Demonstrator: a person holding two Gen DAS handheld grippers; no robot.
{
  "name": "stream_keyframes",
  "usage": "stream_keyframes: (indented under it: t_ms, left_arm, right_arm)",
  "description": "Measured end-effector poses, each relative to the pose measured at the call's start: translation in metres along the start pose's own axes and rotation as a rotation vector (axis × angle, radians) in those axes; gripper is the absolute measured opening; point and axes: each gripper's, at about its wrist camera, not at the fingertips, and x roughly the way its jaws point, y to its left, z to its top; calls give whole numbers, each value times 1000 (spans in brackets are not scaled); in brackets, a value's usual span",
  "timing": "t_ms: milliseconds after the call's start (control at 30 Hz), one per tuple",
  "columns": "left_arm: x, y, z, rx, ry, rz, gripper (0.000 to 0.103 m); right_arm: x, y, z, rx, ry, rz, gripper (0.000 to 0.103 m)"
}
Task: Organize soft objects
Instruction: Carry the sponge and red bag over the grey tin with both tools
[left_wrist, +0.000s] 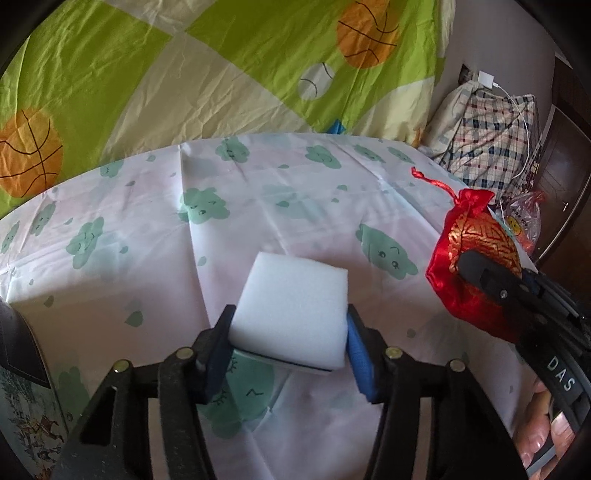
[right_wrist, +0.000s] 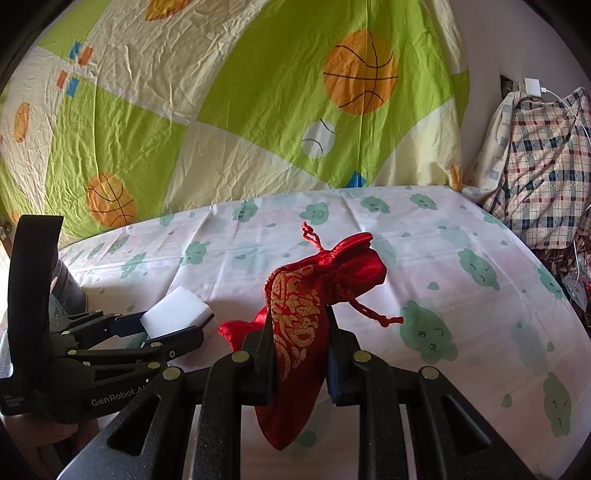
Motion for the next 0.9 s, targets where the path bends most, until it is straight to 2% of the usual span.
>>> stream_keyframes:
  t_ms: [233, 500, 700, 900]
  left_arm:
    - [-29, 3, -11, 6, -115, 77, 56]
    - [-69, 17, -30, -25, -270, 168, 56]
    - [-88, 25, -42, -49, -333, 215, 56]
    - [-107, 30, -55, -64, -396, 225, 56]
  right_arm:
    - [-4, 5, 1, -19, -24, -3, 23]
    - [-19, 15, 0, -61, -110, -16, 23]
    - [-31, 29, -3, -79, -168, 16, 23]
    - [-43, 45, -8, -105, -226, 20, 23]
